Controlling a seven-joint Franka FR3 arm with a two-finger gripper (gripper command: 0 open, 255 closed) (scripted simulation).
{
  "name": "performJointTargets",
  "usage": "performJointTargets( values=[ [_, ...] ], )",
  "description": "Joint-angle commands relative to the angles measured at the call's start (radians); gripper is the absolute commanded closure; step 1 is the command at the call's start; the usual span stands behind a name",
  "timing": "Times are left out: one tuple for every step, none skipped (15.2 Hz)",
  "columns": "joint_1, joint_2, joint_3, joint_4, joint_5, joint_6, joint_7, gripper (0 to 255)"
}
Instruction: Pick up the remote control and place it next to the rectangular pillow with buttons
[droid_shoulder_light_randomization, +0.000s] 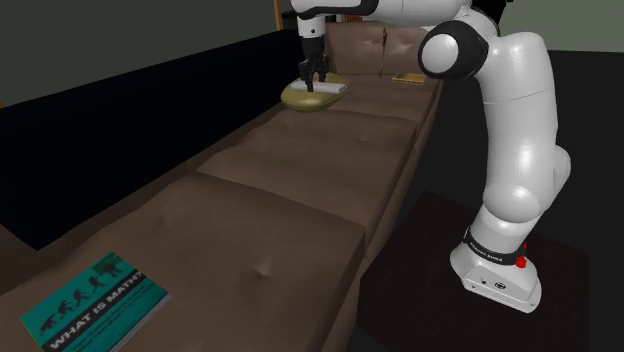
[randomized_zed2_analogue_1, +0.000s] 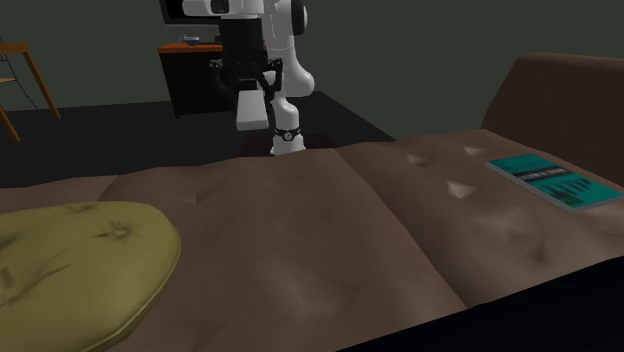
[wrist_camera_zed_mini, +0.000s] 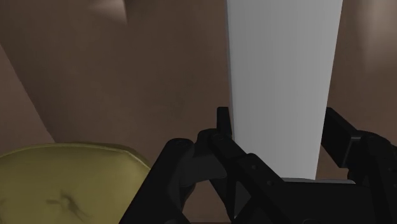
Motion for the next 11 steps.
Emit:
performJointTargets(
  values=[
    [-0.029, 0.023, -0.011, 0.040, 0.002, -0.017, -0.041, 255],
    [-0.044, 0.039, -0.016, 0.066, 0.002, -0.027, -0.061, 255],
    [-0.058, 0.058, -0.021, 0.097, 0.003, -0.039, -0.080, 255],
    [-0.072, 0.079, -0.026, 0.131, 0.003, -0.052, -0.100, 255],
    [-0.087, 0.104, -0.030, 0.172, 0.004, -0.068, -0.119, 255],
    [-0.101, 0.132, -0.035, 0.220, 0.004, -0.087, -0.138, 255],
    [-0.115, 0.167, -0.039, 0.278, 0.005, -0.111, -0.157, 255],
    [-0.129, 0.211, -0.043, 0.353, 0.005, -0.142, -0.176, 255],
    [-0.142, 0.278, -0.047, 0.472, 0.005, -0.193, -0.193, 255],
    [-0.144, 0.237, -0.046, 0.384, 0.005, -0.147, -0.193, 255],
    [-0.145, 0.210, -0.045, 0.323, 0.006, -0.113, -0.192, 255]
  ],
)
